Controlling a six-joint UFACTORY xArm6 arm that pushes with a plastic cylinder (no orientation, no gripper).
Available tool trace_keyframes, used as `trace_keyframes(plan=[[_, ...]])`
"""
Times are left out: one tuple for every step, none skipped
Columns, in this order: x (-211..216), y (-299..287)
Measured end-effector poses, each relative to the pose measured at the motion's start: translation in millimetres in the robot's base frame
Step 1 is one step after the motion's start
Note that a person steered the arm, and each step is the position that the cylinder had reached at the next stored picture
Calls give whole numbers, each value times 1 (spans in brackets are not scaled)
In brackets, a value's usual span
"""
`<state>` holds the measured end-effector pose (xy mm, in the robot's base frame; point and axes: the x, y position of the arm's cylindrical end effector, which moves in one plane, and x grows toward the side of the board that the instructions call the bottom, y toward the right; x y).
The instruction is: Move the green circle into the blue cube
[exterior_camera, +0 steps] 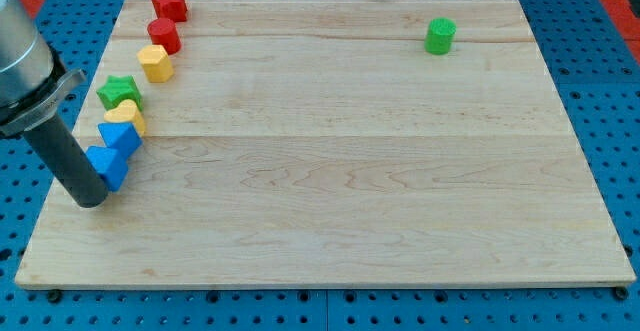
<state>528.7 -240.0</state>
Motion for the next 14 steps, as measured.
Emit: trace_keyframes(plan=[[0,0],[11,10],[25,78],[0,164],[-36,246],[-70,342],[-105,423],[-155,486],[-215,497],[-262,482],[-261,420],[-232,366],[-229,331],[-243,314]])
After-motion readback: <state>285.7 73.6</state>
